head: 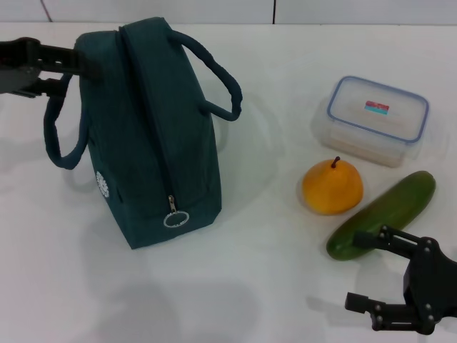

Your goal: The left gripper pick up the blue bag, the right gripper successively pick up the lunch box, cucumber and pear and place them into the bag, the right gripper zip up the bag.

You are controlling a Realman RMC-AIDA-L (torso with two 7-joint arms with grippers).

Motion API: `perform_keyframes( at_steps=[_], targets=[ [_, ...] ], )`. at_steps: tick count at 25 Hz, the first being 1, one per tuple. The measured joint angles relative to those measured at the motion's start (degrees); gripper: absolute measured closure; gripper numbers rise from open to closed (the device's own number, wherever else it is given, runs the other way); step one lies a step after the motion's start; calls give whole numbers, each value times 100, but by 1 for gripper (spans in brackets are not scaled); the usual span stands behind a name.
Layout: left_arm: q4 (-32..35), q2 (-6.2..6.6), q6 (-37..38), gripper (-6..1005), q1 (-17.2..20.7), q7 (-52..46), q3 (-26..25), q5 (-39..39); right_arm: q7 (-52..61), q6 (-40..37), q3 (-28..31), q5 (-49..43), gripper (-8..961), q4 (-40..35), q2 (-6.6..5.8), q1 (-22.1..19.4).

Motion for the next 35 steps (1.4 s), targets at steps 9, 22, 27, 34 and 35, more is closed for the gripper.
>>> perform_keyframes(
  at_steps=[9, 22, 27, 34, 35],
  targets=[
    [-23, -35, -7, 135, -127, -170, 213, 34, -11, 46, -11, -25, 87, 28, 0, -2],
    [-414, -25, -222, 139, -205, -200, 319, 239, -80, 84, -11, -29, 91, 35, 0, 2],
    [-632, 26, -225, 293, -273, 262, 333, 282, -82, 89, -11, -16, 93, 35, 0, 6],
    [-700, 45, -146, 694, -350, 392, 362, 294, -84, 60, -11, -7, 95, 45, 0, 4],
    [-694, 46, -142, 738, -352, 392, 348, 291, -82, 49, -11, -5, 95, 44, 0, 7]
  ],
)
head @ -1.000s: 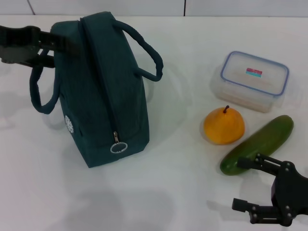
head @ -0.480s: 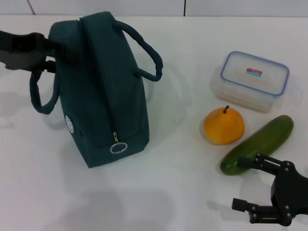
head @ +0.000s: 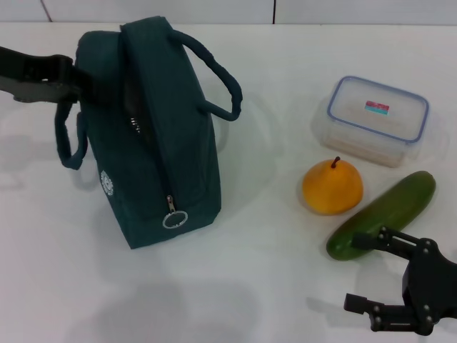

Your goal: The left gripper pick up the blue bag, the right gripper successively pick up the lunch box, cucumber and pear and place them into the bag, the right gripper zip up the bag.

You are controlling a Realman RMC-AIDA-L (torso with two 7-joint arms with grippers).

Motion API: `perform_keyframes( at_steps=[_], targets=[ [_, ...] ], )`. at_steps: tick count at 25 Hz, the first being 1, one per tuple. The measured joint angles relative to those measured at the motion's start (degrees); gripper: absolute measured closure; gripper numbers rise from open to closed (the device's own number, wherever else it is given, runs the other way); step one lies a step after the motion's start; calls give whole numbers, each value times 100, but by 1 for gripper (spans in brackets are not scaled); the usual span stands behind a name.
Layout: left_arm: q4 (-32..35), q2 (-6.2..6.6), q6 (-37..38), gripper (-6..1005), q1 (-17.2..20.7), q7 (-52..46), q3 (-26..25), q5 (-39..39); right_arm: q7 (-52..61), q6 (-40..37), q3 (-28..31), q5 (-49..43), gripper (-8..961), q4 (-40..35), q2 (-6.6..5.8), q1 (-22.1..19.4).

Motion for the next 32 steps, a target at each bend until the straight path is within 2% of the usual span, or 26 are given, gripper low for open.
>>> perform_keyframes(
  at_steps=[1, 11, 16, 18, 24, 32],
  targets=[
    [3, 1, 3, 781, -2, 0, -19, -6, 1, -3, 0, 2, 95, 1, 0, 2],
    [-22, -2, 17, 929, 0, -17, -26, -101, 15, -5, 44, 37, 99, 0, 0, -3],
    [-77, 100, 141, 948, 103, -37, -52, -1009, 111, -168, 58, 798, 100, 347, -11, -28],
    [-126, 138, 209, 949, 124, -48, -53, -1270, 464, -261, 61, 1412, 101, 551, -18, -75],
    [-152, 111, 245, 952, 126, -29, -50, -1394, 2389, -379, 62, 2925, 103, 901, -32, -288],
    [-153, 105, 246, 953, 98, -6, -13, -1413, 4198, -114, 62, 4221, 105, 1285, -55, -677]
  ],
)
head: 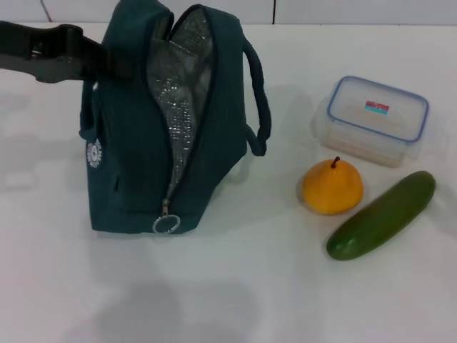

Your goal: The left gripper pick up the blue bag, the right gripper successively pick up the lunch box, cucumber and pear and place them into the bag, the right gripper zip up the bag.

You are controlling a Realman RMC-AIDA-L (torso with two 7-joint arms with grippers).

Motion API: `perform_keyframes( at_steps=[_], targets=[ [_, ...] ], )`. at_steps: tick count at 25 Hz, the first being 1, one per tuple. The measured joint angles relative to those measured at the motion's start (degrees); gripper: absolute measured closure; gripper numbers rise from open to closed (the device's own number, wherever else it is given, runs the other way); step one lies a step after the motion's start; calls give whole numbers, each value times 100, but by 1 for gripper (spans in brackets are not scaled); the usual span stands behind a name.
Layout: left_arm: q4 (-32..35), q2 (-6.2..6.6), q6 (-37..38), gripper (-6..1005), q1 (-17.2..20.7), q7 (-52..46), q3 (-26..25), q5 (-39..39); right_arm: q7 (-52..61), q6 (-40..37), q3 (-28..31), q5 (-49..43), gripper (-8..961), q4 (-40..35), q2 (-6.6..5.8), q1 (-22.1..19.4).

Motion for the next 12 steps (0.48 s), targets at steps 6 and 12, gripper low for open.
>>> perform_keyframes(
  at_steps=[6, 12],
  targets=[
    [3, 4, 0, 953, -29, 9, 14, 21, 644, 869, 0, 165, 107, 256, 22, 36],
    [1, 16, -1, 954, -42, 55, 108, 30, 1003, 1571, 0, 190, 109, 379, 68, 343]
  ],
)
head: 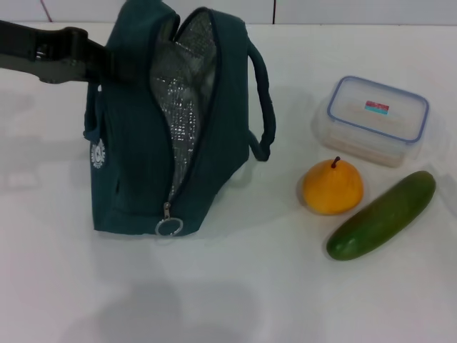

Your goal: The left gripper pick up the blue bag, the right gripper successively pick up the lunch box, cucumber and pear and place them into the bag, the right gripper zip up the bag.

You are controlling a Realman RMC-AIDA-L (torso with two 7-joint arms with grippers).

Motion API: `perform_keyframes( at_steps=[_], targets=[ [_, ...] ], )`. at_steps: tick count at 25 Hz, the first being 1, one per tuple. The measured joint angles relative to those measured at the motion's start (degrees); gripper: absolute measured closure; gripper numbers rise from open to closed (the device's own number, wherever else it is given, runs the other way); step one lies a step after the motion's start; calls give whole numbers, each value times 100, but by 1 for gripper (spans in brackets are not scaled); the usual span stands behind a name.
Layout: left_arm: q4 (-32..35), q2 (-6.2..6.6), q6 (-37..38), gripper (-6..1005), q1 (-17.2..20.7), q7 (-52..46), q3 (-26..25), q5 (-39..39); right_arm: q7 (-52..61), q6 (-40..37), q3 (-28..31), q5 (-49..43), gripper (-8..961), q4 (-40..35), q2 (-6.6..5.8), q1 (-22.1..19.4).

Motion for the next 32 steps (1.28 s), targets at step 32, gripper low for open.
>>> perform_keyframes(
  at_steps=[32],
  targets=[
    [18, 25, 62, 954, -84, 117, 56, -58, 84, 1493, -30, 8, 120, -61, 67, 1121]
  ],
)
